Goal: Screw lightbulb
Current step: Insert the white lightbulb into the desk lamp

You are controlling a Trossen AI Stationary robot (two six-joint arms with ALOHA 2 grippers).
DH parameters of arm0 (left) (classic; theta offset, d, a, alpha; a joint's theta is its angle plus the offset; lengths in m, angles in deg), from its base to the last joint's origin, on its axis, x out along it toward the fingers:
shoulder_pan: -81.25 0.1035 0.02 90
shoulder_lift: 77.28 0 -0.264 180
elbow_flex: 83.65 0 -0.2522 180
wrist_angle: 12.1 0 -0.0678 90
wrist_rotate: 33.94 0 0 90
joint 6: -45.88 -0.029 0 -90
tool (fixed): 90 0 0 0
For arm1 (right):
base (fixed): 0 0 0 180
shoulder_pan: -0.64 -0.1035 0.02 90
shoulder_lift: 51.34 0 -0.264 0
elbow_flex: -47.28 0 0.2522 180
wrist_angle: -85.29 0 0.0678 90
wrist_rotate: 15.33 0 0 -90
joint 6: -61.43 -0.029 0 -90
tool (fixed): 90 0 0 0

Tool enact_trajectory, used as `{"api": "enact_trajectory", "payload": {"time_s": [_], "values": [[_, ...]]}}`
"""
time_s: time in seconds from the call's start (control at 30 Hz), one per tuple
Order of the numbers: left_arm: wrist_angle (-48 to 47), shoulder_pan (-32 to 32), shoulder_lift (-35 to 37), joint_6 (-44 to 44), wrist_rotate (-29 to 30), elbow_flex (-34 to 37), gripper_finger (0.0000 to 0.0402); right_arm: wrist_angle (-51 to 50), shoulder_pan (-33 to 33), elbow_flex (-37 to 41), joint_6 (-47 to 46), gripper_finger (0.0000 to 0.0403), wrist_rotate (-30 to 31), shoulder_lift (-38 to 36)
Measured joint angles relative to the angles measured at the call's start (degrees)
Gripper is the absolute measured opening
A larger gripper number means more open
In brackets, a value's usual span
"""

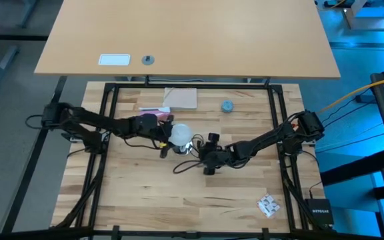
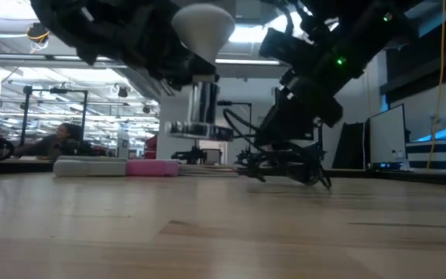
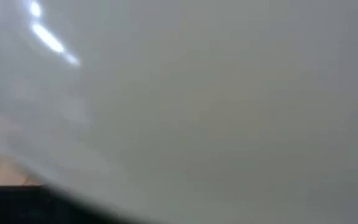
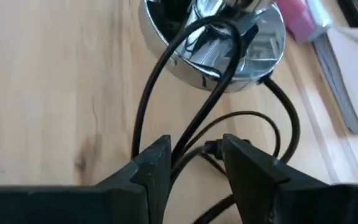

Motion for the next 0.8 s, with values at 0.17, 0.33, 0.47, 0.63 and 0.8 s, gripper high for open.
{"api": "enact_trajectory", "payload": {"time_s": [0.17,0.33,0.47,0.63,0.8], "values": [[-3.32,-1.46,3.13,0.03,-0.08,0.0,0.0153,6.15,0.0,0.0,0.02,0.015,0.01,0.0],[-4.33,-2.47,4.76,0.67,-0.12,0.0,0.0153,9.57,0.0,-0.01,3.29,0.015,-0.01,-0.11],[-4.4,-2.67,5.62,2.32,-0.13,0.0,0.0153,9.51,0.0,-0.03,10.04,0.015,-2.75,-0.11],[-4.41,-2.6,6.09,6.43,-0.11,0.0,0.0153,11.59,-0.02,-0.02,18.32,0.015,-9.53,-0.11],[-4.75,-2.59,6.09,13.01,-0.07,0.0,0.0153,13.09,-0.07,-0.03,23.57,0.015,-10.03,-0.11]]}}
